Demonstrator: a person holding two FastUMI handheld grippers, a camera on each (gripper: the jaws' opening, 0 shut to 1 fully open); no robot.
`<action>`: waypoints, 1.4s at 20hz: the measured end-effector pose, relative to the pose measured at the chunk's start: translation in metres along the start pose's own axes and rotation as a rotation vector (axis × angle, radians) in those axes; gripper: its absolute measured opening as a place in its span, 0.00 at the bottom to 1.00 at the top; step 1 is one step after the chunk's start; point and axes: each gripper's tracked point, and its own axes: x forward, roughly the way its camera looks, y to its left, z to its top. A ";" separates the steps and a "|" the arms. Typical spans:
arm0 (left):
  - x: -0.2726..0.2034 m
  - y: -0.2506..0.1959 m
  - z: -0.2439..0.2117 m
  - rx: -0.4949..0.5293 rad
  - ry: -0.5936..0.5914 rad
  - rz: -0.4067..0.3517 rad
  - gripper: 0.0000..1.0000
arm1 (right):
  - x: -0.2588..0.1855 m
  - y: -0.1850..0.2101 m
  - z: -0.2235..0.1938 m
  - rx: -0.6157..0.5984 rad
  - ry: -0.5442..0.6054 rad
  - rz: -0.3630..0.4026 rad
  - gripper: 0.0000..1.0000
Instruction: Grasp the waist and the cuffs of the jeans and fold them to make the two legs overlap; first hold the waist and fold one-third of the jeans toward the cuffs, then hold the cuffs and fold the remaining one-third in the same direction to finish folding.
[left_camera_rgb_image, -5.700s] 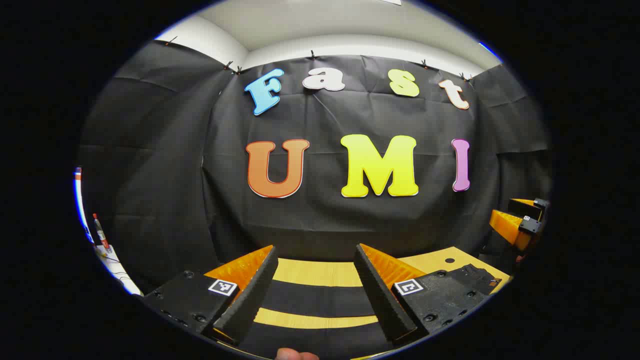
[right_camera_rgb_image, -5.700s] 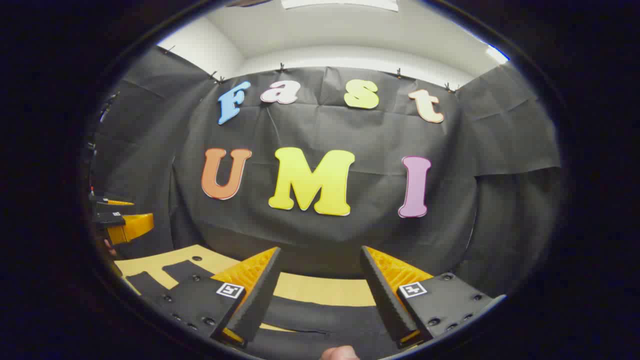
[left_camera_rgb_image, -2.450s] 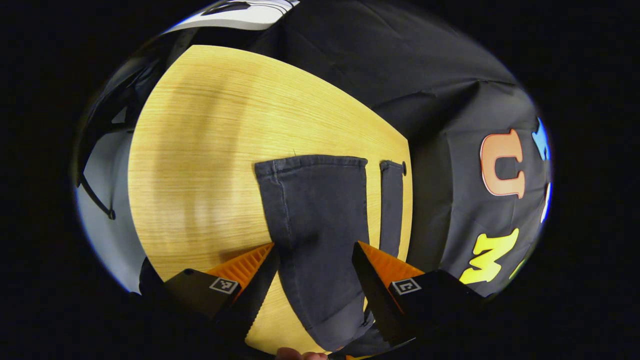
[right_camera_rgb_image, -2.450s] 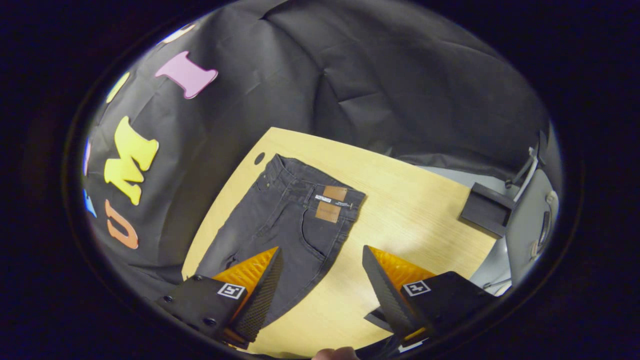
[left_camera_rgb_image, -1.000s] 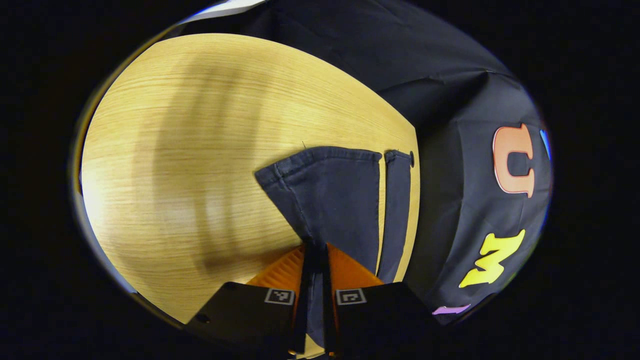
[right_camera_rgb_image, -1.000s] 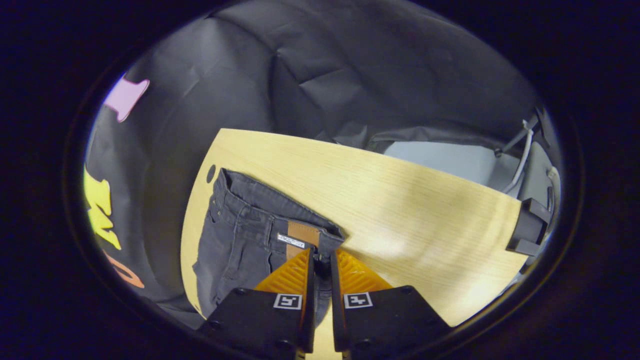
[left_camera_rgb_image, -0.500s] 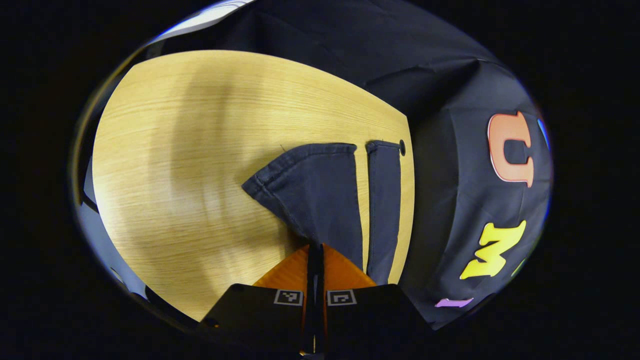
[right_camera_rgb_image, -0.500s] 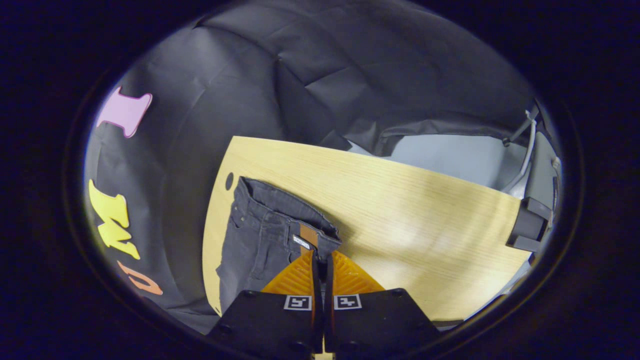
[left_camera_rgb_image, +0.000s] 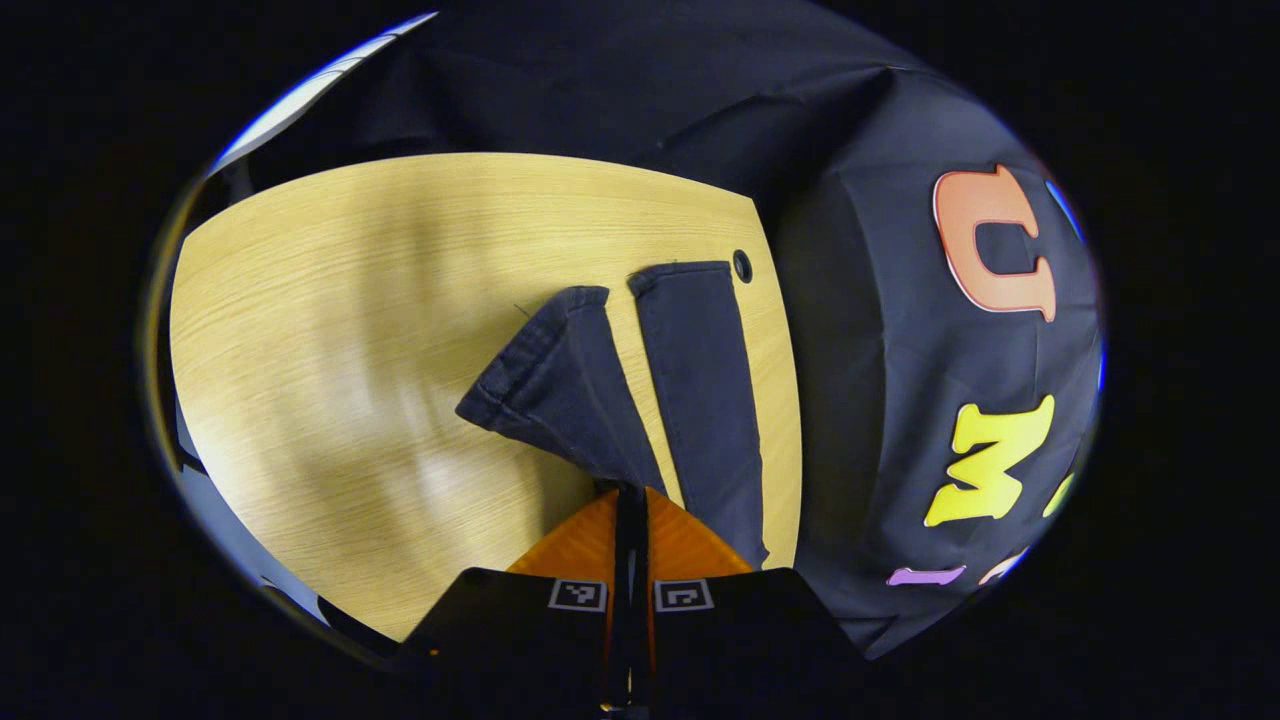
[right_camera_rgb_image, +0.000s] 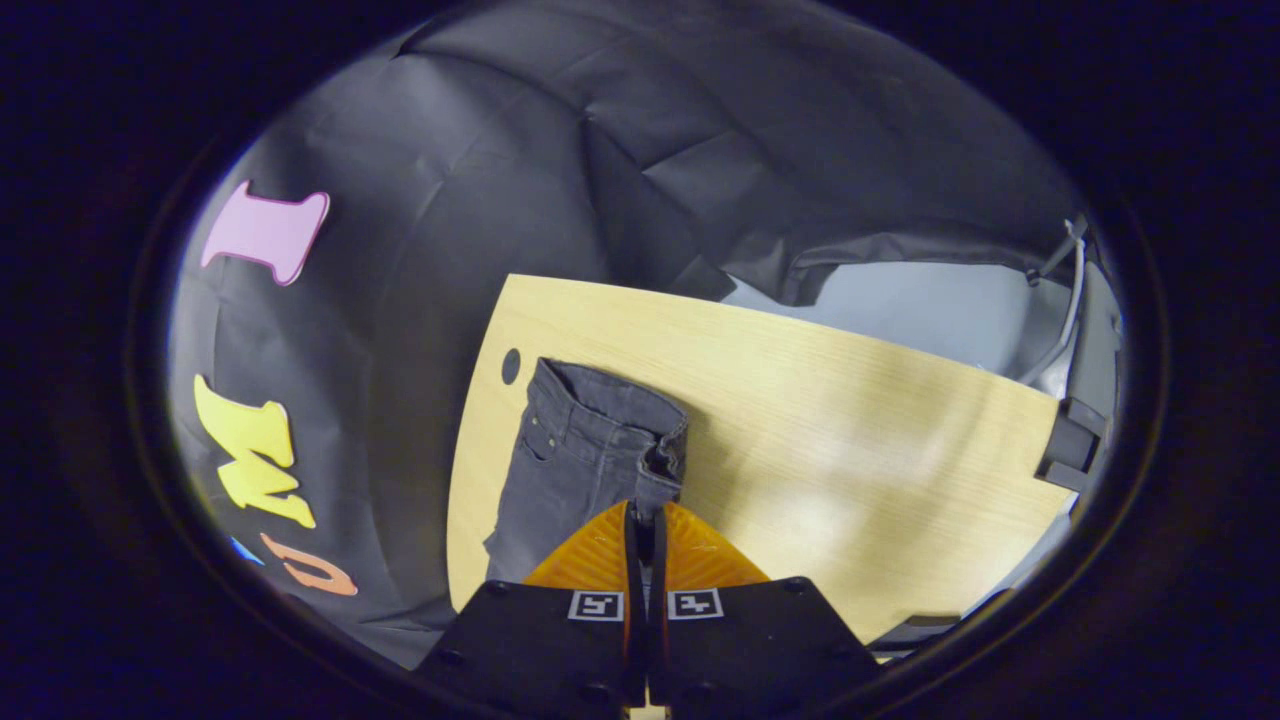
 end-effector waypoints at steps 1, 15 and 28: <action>0.001 -0.006 0.003 0.017 0.005 -0.001 0.04 | 0.002 0.009 0.002 -0.002 0.004 0.011 0.01; 0.059 -0.106 0.058 0.200 0.065 0.079 0.04 | 0.059 0.125 0.045 -0.055 0.030 0.099 0.01; 0.181 -0.101 0.083 0.318 0.157 0.245 0.04 | 0.172 0.141 0.057 -0.141 0.037 0.058 0.01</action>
